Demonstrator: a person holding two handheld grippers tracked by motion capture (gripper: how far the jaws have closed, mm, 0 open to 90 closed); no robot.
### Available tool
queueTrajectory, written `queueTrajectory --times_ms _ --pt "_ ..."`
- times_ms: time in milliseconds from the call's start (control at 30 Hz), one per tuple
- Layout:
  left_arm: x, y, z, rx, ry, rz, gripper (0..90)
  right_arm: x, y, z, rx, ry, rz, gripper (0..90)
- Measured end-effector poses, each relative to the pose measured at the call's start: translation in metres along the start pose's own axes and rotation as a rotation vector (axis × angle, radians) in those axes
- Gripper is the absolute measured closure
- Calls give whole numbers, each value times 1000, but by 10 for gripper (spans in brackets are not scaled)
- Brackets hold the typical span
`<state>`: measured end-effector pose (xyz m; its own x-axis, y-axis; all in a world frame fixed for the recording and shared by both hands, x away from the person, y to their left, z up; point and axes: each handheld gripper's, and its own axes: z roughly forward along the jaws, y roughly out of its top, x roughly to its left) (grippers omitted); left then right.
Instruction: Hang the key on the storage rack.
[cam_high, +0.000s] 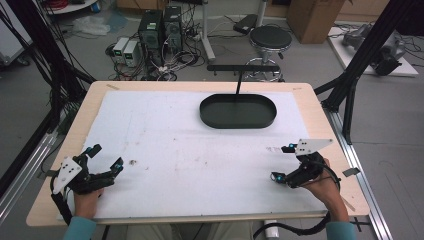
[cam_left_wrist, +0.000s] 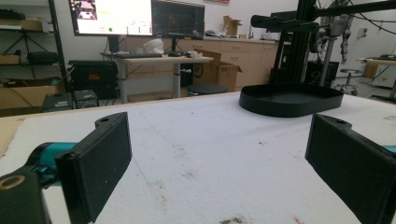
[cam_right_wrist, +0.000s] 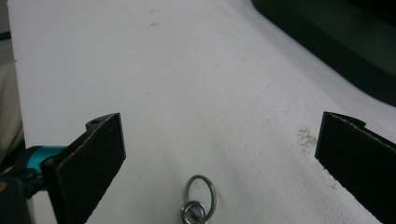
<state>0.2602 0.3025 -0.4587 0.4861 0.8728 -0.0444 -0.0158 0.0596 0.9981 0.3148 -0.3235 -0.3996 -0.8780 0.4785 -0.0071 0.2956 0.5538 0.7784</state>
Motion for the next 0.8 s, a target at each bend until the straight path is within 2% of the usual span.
queueTrajectory --times_ms 67,133,233,500,567,633,700,800 --pt "0 0 0 0 0 0 75 -2 0 4 39 27 -1 9" --pt "0 0 0 1 0 3 74 -3 -1 5 64 33 -1 9" --pt "0 0 0 1 -1 6 75 -5 -1 6 95 55 -4 50" --pt "0 0 0 0 -2 8 75 -9 -3 10 173 102 -14 59" --pt "0 0 0 1 -3 8 75 -9 -4 14 216 139 -27 141" --pt "0 0 0 1 -2 7 74 -10 -5 16 228 165 -21 159" --pt "0 0 0 0 -2 7 75 -10 -5 16 231 164 -14 164" --pt "0 0 0 2 -3 11 75 -13 -6 15 233 180 -4 225"
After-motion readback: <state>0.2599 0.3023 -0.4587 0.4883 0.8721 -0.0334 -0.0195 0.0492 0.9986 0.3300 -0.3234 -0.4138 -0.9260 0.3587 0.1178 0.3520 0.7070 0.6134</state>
